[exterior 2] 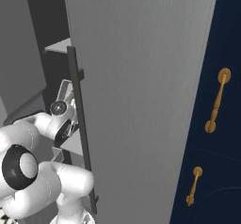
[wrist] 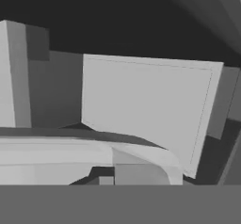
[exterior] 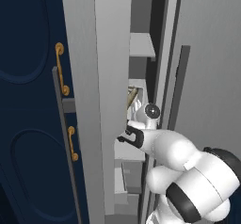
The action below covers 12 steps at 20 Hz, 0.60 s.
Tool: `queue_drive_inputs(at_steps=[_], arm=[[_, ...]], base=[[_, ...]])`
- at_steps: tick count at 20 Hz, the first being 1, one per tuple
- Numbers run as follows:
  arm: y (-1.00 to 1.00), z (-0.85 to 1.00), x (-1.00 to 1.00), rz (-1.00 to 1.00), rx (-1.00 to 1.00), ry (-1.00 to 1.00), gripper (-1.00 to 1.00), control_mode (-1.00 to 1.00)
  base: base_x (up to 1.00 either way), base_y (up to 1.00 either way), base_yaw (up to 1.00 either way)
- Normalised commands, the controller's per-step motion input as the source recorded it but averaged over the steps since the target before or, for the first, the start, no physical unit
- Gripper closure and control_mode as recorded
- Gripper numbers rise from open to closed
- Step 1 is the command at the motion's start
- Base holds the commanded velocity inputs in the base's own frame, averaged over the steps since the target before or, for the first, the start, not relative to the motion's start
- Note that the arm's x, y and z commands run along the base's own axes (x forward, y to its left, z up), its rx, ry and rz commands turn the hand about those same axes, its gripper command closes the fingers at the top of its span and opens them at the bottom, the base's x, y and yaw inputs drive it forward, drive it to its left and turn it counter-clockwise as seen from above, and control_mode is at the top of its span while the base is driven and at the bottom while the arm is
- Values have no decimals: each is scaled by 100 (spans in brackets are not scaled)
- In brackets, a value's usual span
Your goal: Take the meat container that has the fish and place it on the second highest rack of the freezer. Then take the vegetable container that has the mushroom and cucumber and place it on the highest rack of the freezer.
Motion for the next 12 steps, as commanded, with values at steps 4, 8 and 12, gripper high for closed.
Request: queue_drive_inputs(at_steps=[4,8,12], arm=[[0,58,14,-4,3,-9,100,-100],[0,74,13,-5,5,-14,100,-100],[0,76,25,-5,6,-16,100,-100]], base=[[0,0,0],[0,0,0],[0,0,0]])
